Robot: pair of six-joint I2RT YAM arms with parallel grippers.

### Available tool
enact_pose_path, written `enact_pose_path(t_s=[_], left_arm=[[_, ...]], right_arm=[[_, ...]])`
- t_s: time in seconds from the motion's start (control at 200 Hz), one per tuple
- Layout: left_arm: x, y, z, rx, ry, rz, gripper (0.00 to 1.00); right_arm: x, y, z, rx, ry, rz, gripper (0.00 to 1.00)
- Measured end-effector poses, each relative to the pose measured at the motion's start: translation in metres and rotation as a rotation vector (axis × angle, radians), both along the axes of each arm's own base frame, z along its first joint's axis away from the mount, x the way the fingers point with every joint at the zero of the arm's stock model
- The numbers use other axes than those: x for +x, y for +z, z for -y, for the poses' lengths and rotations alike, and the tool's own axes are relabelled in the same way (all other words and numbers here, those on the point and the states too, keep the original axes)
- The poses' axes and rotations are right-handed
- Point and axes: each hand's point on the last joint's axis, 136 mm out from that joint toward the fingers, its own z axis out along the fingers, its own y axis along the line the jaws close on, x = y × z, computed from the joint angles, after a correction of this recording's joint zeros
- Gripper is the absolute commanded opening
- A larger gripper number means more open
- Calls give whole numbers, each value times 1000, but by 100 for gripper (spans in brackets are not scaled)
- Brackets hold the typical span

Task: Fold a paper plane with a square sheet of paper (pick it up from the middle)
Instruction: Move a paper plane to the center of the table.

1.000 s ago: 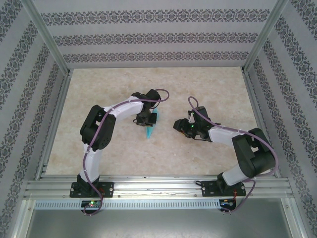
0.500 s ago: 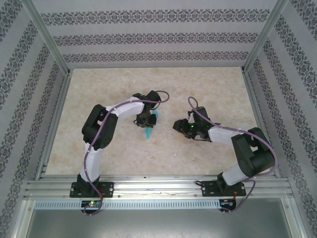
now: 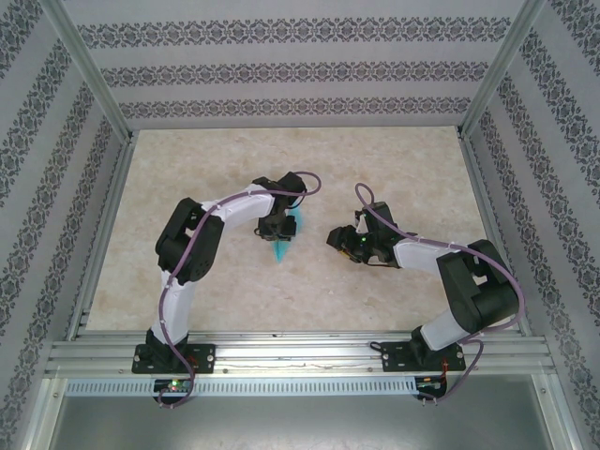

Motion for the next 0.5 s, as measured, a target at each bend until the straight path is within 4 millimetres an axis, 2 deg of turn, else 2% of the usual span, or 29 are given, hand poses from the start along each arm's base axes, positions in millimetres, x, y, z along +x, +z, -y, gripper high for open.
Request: enact_pose_path(t_s=[0.505], left_arm=[[2,-1,5,52,91,36,32]], right_arm=[[3,1,4,8,-12,-3,51]])
